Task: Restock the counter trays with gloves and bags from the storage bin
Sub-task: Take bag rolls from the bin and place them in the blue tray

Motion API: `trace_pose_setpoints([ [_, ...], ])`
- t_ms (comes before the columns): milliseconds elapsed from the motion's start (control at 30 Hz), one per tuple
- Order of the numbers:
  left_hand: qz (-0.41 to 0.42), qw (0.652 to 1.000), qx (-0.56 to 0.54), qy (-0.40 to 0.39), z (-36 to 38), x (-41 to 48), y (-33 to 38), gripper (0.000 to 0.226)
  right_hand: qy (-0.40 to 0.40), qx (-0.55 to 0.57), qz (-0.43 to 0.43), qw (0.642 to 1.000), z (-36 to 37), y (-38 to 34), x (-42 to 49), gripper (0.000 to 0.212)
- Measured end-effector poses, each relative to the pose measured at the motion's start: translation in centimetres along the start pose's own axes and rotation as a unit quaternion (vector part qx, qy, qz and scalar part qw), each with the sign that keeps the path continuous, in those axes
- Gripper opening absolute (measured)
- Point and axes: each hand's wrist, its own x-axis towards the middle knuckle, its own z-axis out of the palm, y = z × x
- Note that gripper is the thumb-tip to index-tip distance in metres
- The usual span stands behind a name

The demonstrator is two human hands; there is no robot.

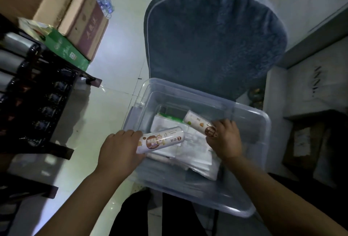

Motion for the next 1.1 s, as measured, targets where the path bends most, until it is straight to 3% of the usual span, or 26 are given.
trace_pose_setpoints([
  [133, 0.042, 0.999, -0.002, 0.010, -2.5, -2.6, 1.0, 0.052, 0.028, -0.005, 0.035, 0.999, -4.1, -1.8, -4.4, 0.049],
  [267, 0.114, 0.993, -0.010, 0.037, -4.5, -5.3, 1.3, 0.049, 0.103, -0.015, 0.082, 0.991, -7.5, -4.4, -10.0, 0.049],
  [600, 0.250, 0.960, -0.074, 0.106, -8.0, -11.7, 3.5, 0.051, 0.230, -0.067, 0.236, 0.942, -13.6, -10.0, -27.3, 0.049],
  [800, 0.352, 0.922, -0.153, 0.052, -7.9, -17.2, 11.0, 0.040, 0.274, -0.118, 0.379, 0.876, -17.1, -11.5, -40.8, 0.050],
  [1100, 0.554, 0.820, -0.144, -0.007, -6.2, -27.5, 22.6, 0.041, 0.344, -0.151, 0.528, 0.762, -19.4, -15.5, -58.9, 0.054],
])
